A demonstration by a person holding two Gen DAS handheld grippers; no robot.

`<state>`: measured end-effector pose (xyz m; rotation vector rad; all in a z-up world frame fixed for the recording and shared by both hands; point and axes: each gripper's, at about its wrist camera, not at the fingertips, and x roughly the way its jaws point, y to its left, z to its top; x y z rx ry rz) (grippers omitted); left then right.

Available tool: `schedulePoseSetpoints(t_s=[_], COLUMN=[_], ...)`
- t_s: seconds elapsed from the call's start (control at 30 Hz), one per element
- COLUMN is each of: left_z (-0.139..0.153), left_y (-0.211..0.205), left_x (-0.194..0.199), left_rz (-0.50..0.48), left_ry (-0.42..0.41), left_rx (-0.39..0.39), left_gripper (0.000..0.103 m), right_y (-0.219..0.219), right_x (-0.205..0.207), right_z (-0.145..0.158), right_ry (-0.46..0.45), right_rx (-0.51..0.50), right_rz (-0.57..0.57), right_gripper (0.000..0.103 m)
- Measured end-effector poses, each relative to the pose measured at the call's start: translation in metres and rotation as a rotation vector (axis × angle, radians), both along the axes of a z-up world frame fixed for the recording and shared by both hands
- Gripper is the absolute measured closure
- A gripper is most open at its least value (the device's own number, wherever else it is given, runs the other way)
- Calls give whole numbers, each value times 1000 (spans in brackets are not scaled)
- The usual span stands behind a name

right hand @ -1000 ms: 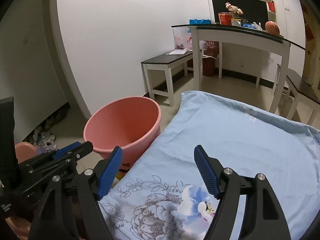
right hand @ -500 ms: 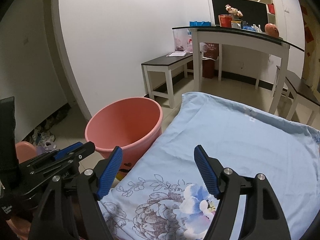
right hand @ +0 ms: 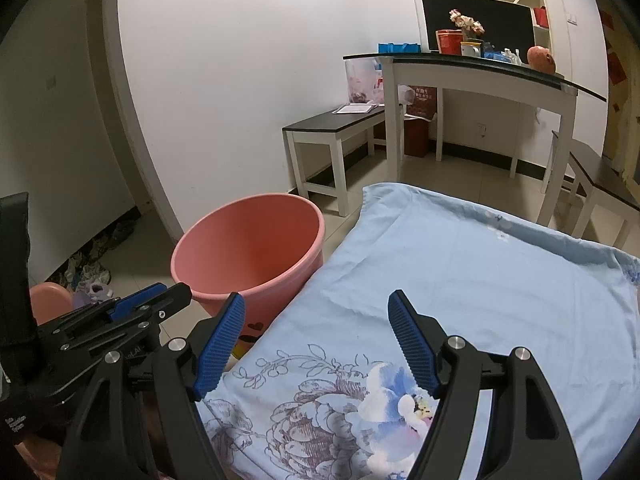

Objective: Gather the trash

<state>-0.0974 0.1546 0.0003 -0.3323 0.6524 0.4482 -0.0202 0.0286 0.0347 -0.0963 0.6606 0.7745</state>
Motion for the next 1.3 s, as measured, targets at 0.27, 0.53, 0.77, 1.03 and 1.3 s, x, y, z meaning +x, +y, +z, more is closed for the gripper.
schedulePoseSetpoints(t_s=[0.27, 0.53, 0.77, 1.03, 1.3], left_z=[0, 5, 6, 5, 5], left_y=[0, 2, 1, 0, -1], left_x=[-1, -3, -3, -3, -3], left_rz=[2, 11, 10, 10, 12], left_ry=[-2, -3, -3, -2, -2], left_rx=[1, 4, 4, 8, 9], left_gripper=[75, 75, 75, 75, 74], right_y=[-2, -3, -4, -4, -4], right_x=[-1, -3, -4, -4, -4], right_z=[-1, 0, 2, 2, 2], right_ry=[-4, -8, -9, -9, -10], right_rx=[2, 3, 3, 2, 3], right_rz=[0, 1, 1, 1, 0], right_gripper=[30, 30, 30, 30, 30])
